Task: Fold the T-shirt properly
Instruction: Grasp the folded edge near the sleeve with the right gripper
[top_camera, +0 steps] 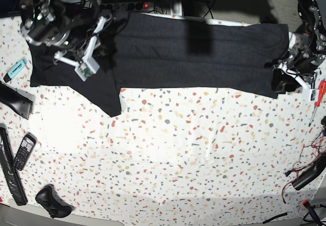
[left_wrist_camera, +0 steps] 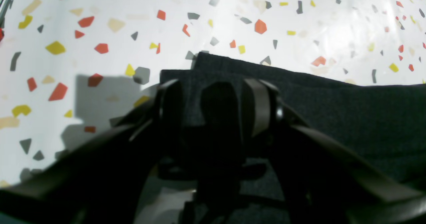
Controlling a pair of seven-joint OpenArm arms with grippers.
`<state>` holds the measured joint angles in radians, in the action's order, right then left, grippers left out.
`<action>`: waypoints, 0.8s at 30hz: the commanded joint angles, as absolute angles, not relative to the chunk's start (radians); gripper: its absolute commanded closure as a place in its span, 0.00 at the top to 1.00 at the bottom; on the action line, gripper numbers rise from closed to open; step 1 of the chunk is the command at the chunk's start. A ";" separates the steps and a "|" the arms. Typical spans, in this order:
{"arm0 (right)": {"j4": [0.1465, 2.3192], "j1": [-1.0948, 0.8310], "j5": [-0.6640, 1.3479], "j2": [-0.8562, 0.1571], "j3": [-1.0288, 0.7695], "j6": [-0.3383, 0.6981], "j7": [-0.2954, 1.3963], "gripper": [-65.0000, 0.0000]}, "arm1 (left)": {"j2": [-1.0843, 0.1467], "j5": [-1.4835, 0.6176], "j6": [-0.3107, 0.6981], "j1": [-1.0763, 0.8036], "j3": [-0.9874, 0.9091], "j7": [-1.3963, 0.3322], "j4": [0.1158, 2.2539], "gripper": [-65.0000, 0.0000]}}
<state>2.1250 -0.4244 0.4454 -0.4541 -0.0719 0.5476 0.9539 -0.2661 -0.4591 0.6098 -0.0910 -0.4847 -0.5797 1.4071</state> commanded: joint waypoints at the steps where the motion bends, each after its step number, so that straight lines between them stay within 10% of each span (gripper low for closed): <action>1: 2.156 -0.432 0.456 -0.453 -0.078 0.549 0.931 0.00 | -0.283 -0.475 0.615 -0.081 -0.490 -0.560 1.426 0.42; 6: 2.159 -0.428 0.365 -0.437 -0.078 0.545 0.846 0.01 | -0.283 -0.475 0.615 -0.081 -0.490 -0.560 1.426 0.42; 10: 2.111 -0.369 0.313 -0.437 -0.078 0.542 0.873 0.35 | -0.283 -0.476 0.615 -0.081 -0.490 -0.560 1.426 0.42; 24: 1.842 -0.127 0.320 -0.437 0.095 0.542 0.997 0.35 | -0.283 -0.479 0.614 -0.080 -0.490 -0.560 1.426 0.42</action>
